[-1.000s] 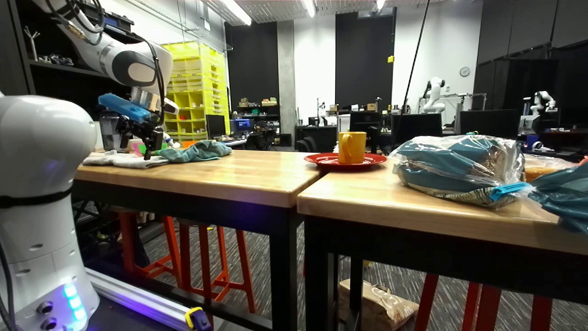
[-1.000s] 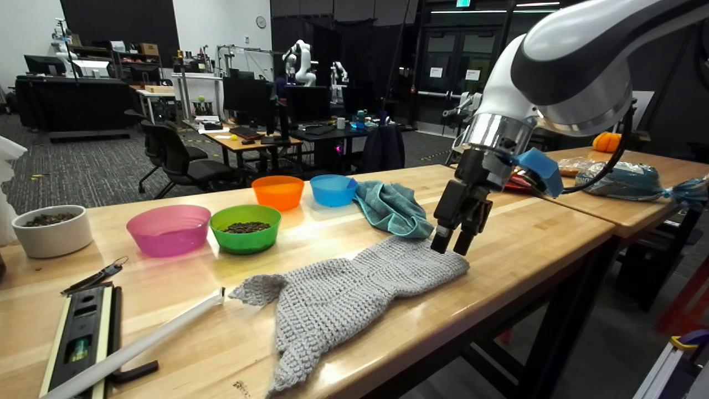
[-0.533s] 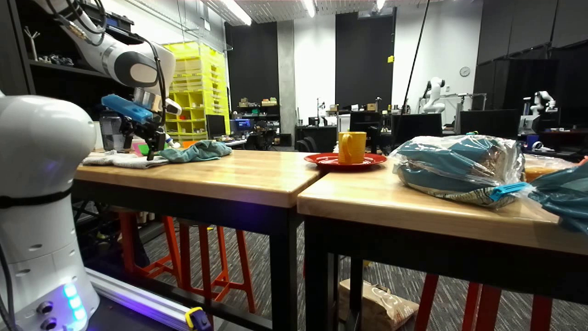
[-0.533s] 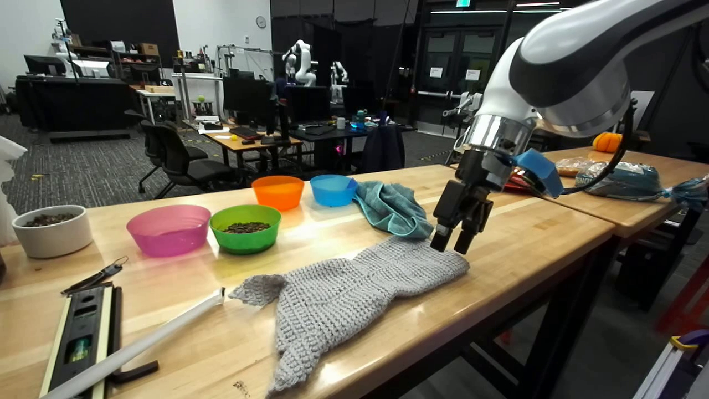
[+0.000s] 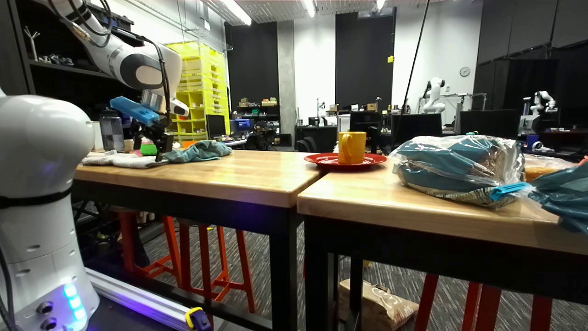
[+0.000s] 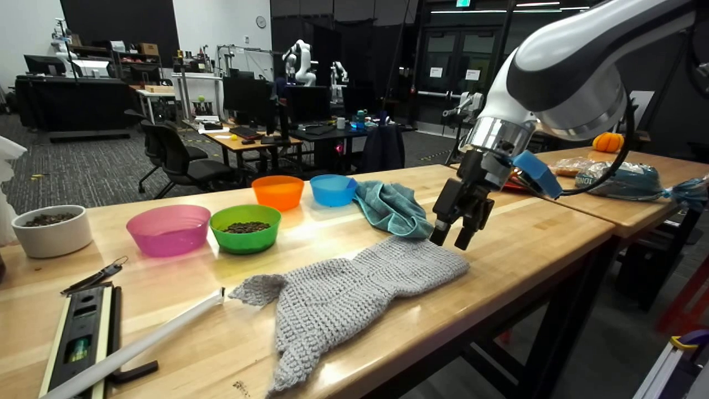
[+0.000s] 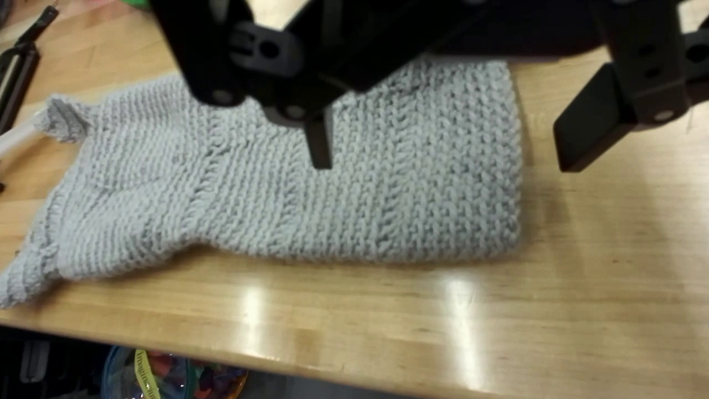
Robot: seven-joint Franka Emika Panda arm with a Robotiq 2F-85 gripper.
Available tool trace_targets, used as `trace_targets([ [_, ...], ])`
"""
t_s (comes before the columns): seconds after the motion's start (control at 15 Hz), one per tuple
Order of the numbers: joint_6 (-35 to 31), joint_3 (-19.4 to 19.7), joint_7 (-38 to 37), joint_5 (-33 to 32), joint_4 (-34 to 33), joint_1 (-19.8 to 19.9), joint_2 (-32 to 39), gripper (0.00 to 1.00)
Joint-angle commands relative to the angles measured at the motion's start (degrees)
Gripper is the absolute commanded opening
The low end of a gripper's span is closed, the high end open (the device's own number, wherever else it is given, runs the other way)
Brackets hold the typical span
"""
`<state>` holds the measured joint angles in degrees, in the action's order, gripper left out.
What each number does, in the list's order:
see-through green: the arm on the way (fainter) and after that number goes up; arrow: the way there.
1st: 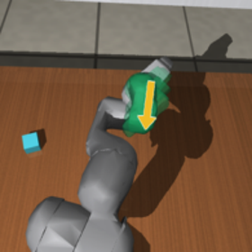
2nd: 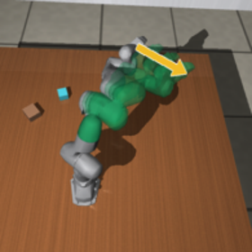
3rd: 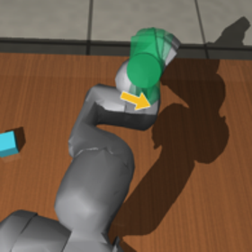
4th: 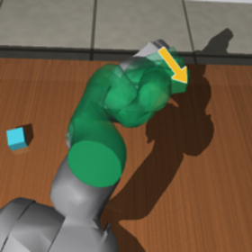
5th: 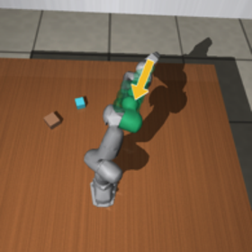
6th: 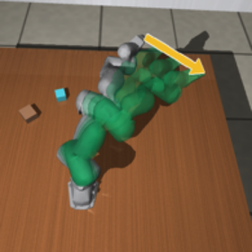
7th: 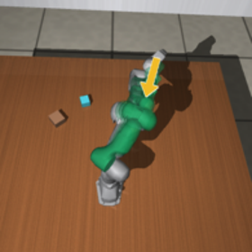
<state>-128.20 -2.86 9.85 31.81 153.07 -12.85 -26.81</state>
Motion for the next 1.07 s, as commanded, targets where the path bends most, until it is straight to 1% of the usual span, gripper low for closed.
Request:
trace_targets([
  [0.0,-2.5,0.2,1.1,1.6,0.1,-0.7,2.3,1.0],
  [0.27,-3.9,0.3,1.6,2.8,-0.2,-1.0,3.6,1.0],
  [0.33,-4.0,0.3,1.9,3.4,-0.3,-1.2,3.8,0.94],
  [0.47,-3.9,0.5,2.6,5.3,-0.5,-1.5,3.7,0.92],
  [0.53,-3.8,0.4,2.9,6.2,-0.5,-1.6,3.7,0.95],
  [0.6,-3.7,0.3,3.3,7.2,-0.5,-1.7,3.8,0.87],
  [0.67,-3.3,0.2,3.7,8.1,-0.6,-1.8,4.0,0.71],
  [0.73,-3.3,0.1,3.9,8.7,-0.6,-1.8,4.1,0.68],
  [0.8,-3.3,0.0,4.1,9.3,-0.5,-1.8,4.1,0.63],
  [1.0,-2.9,-0.3,4.0,10.1,-0.5,-1.5,3.8,0.37],
])
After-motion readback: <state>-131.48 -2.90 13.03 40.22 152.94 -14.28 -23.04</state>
